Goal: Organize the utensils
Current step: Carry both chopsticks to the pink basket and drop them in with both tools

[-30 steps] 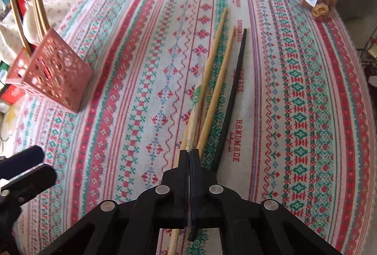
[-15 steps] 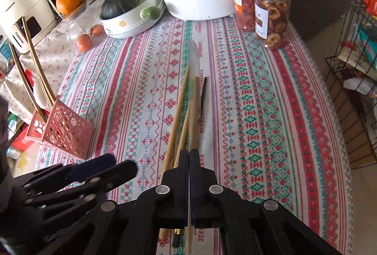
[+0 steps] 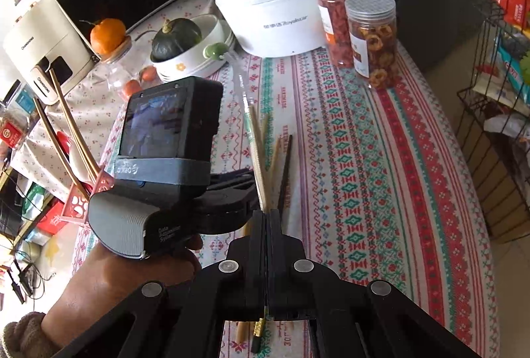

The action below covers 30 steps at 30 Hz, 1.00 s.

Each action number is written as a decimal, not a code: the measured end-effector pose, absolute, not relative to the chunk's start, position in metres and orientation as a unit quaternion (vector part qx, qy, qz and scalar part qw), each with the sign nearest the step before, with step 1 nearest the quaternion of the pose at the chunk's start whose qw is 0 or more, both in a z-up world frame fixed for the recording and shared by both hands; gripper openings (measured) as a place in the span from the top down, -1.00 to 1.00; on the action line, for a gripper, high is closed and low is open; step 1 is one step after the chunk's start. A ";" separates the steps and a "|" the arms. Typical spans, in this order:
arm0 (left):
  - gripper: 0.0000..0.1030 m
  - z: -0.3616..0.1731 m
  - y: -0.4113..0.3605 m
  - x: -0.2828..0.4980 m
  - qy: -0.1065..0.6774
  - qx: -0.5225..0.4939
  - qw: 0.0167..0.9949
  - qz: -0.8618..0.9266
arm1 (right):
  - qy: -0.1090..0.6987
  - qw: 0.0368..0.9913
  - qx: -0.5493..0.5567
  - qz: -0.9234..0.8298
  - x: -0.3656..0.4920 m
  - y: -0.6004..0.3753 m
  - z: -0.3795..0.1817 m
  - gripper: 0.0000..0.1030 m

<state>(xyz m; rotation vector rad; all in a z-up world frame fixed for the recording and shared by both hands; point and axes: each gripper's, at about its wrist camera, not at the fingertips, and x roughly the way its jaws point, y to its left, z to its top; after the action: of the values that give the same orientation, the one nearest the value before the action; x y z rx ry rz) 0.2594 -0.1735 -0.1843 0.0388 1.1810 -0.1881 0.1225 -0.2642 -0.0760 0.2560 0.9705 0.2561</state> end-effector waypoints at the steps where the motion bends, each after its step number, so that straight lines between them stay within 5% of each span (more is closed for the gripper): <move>1: 0.86 -0.185 -0.175 0.258 0.552 0.029 0.828 -0.094 | 0.463 0.869 0.124 0.122 0.122 -0.266 -0.076 1.00; 12: 0.87 -0.118 -0.128 0.183 0.443 -0.081 0.879 -0.161 | 0.414 0.891 0.127 0.136 0.116 -0.265 -0.058 1.00; 22: 0.87 -0.007 -0.037 0.101 0.206 -0.144 0.944 -0.215 | 0.330 0.923 0.114 0.162 0.100 -0.249 -0.028 1.00; 30: 0.87 0.002 0.045 0.102 0.107 -0.170 0.973 -0.113 | 0.283 0.935 0.101 0.188 0.090 -0.233 -0.013 1.00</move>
<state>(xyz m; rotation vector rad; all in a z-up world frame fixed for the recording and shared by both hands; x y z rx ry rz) 0.1016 0.0449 0.0019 -0.3431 0.2162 -0.2282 0.0896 -0.2332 -0.0134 0.2072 0.5777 0.3834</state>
